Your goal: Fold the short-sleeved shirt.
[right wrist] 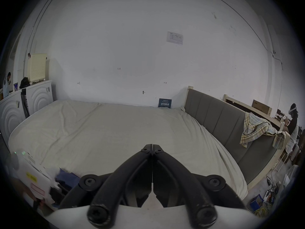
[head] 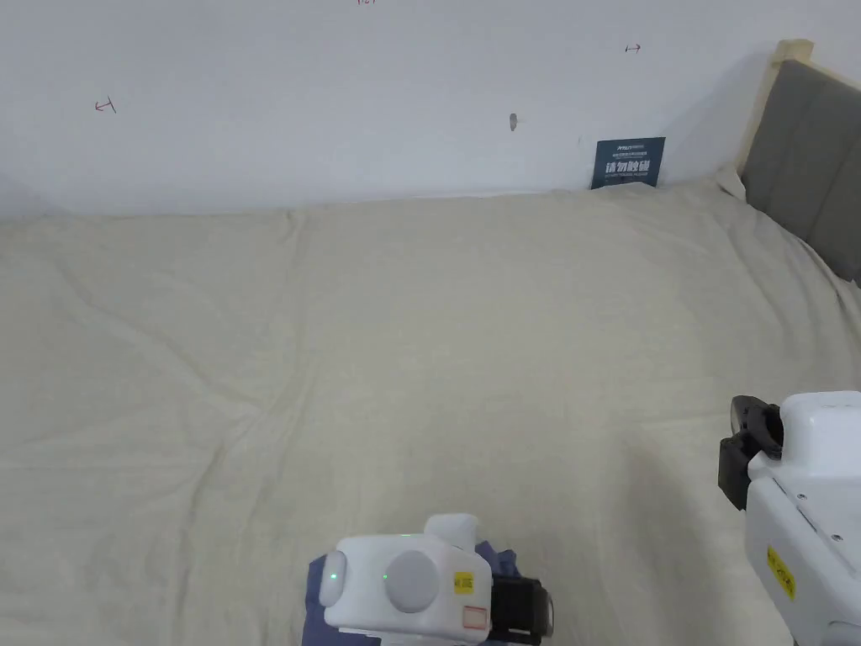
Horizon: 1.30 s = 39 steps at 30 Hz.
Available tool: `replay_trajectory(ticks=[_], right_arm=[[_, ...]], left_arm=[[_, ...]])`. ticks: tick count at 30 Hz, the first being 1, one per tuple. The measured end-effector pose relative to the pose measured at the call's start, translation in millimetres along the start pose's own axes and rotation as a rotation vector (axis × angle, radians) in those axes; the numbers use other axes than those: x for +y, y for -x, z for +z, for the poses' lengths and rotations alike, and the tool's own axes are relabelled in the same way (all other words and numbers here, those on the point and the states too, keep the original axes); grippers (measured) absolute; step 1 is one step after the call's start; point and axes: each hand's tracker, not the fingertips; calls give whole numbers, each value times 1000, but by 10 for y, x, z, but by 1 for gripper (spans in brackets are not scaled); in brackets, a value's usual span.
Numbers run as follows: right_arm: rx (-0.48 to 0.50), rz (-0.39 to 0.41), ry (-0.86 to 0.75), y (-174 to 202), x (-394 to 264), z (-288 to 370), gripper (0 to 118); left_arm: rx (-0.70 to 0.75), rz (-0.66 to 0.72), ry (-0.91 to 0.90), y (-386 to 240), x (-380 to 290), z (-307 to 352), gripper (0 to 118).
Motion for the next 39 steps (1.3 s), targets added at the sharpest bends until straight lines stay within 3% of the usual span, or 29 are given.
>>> replay_trajectory(ticks=[5, 11, 12, 14, 15, 19, 25, 31, 34, 36, 39], right_arm=[[6, 8, -8, 47, 40, 10, 0], [22, 5, -25, 97, 95, 29, 0], [26, 4, -27, 105, 100, 32, 0], [28, 3, -30, 111, 104, 40, 0], [30, 1, -32, 115, 105, 44, 0], [35, -6, -29, 115, 98, 49, 0], [26, 0, -11, 45, 52, 17, 0], [-1, 0, 13, -91, -5, -41, 0], [-10, -3, 31, -137, -52, -76, 0], [-15, -2, 41, -152, -83, -82, 0], [-17, -7, 47, -166, -116, -71, 0]], left_arm=[[-16, -3, -267, 68, 8, 659, 104], [208, -90, -571, 190, -154, 1143, 100], [223, -92, -592, 224, -193, 1164, 87], [206, -101, -610, 285, -264, 1176, 16], [205, -93, -600, 320, -276, 1126, 0], [157, -58, -519, 374, -391, 850, 0], [166, -155, -385, 134, -581, 151, 0], [243, -229, -303, 40, -638, -530, 0], [280, -191, -206, 128, -639, -872, 0], [278, -174, -310, 164, -694, -888, 0], [305, -178, -286, 85, -677, -887, 0]])
